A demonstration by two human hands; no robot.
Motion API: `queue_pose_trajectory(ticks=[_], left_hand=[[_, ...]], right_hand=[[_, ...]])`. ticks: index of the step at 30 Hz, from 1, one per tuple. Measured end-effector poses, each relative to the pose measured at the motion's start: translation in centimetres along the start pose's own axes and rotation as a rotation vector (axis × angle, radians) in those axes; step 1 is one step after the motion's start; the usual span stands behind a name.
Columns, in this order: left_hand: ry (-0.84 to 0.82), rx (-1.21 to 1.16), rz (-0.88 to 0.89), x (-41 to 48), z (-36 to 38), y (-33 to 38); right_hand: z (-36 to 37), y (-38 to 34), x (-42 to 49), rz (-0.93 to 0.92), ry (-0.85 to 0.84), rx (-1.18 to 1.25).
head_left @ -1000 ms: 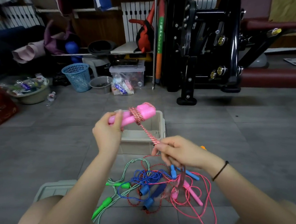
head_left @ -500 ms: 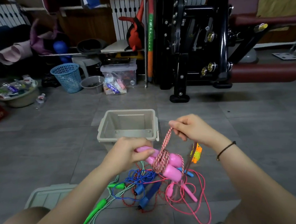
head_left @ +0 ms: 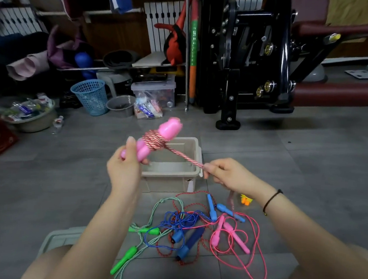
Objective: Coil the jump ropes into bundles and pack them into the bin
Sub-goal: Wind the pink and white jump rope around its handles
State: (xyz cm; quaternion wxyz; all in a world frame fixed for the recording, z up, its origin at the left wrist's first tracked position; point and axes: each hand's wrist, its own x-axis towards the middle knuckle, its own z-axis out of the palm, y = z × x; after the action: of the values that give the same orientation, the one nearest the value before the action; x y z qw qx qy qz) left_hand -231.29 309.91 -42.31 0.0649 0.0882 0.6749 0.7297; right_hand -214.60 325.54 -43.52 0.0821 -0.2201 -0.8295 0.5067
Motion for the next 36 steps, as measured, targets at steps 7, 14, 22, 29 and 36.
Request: queue_pose_trajectory(ticks=[7, 14, 22, 29, 36], left_hand=[[0.015, 0.837, 0.547, 2.6, -0.1, -0.6], [-0.764, 1.003, 0.989, -2.5, 1.3, -4.6], [-0.722, 0.304, 0.569, -5.7, -0.9, -1.9], [-0.134, -0.147, 0.050, -2.7, -1.1, 0.7], [0.162, 0.473, 0.415, 2.7, -1.5, 0.6]], right_hand=[[0.4, -2.1, -1.3, -0.091, -0.175, 0.003], [-1.8, -1.0, -0.9, -0.126, 0.044, -0.103], [-1.2, -0.2, -0.8, -0.046, -0.007, 0.005], [-0.7, 0.3, -0.7, 0.005, 0.054, -0.062], [3.5, -2.5, -1.7, -0.102, -0.206, -0.043]])
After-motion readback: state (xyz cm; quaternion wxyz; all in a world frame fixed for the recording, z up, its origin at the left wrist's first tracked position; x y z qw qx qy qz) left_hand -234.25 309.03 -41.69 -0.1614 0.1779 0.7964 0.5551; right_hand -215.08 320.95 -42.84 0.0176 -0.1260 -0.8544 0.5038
